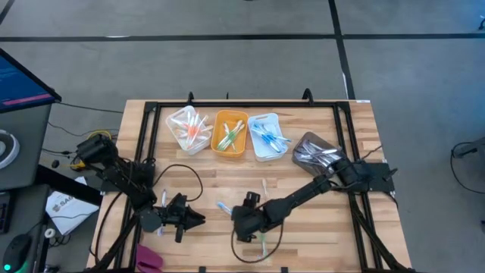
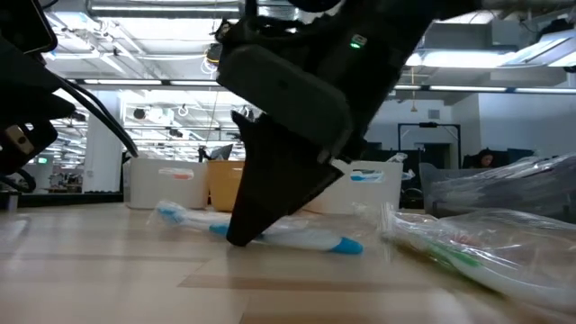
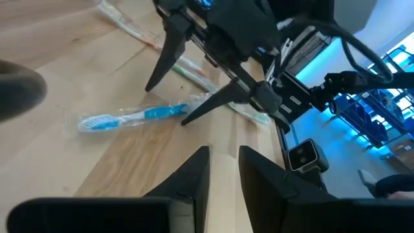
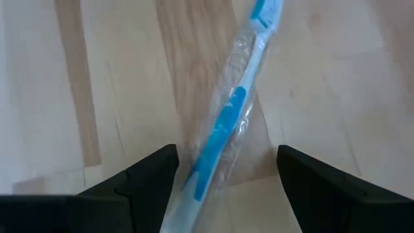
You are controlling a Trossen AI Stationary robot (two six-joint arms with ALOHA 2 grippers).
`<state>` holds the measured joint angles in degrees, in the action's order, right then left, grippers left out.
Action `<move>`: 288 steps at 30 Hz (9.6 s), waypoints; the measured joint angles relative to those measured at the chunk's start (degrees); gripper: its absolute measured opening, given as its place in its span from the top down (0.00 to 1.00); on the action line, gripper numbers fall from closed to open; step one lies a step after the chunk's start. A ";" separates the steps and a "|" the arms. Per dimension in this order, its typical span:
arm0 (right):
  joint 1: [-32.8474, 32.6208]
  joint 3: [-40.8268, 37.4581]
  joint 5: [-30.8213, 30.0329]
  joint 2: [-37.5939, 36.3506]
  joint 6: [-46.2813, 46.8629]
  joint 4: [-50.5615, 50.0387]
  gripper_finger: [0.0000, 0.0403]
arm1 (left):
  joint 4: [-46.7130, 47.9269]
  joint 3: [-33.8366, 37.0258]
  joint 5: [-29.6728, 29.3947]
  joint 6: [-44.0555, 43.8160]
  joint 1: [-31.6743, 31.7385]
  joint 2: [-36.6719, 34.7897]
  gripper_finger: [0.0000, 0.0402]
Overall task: Pick & Place Toothbrushes
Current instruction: Put the white blue toothbrush into the right white bin, then put the white orange toothbrush into the left white bin
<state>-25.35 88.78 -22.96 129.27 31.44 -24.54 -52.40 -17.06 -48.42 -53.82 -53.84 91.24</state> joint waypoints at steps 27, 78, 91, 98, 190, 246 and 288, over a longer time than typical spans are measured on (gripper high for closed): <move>-2.31 13.52 -9.37 -2.05 -0.61 -30.97 0.96 | 0.52 -0.01 0.00 0.01 0.01 0.00 0.81; 35.53 10.59 -7.89 -9.82 0.59 -53.59 0.81 | 0.43 -0.02 0.17 1.29 2.60 0.00 0.81; 32.88 12.55 -8.68 -10.25 0.19 -59.16 0.43 | 0.50 0.00 0.15 1.31 2.60 0.00 0.81; 27.65 21.60 -11.85 -10.25 1.14 -63.91 0.38 | 0.52 0.02 0.12 2.89 2.60 0.00 0.81; 2.38 -30.83 10.95 -23.21 7.14 -5.54 0.76 | 0.98 0.02 -0.07 4.86 2.05 0.00 0.81; -11.95 -7.00 -8.98 -23.61 -25.53 12.30 0.97 | -0.47 -20.28 12.20 55.41 9.66 0.02 0.43; -9.92 -6.98 -2.06 -23.03 -24.87 12.49 0.57 | -2.98 -20.28 19.95 50.31 14.82 0.02 0.97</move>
<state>-35.27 81.80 -25.02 106.24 6.57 -12.05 -55.38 -37.34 -28.47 -3.51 -39.03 91.26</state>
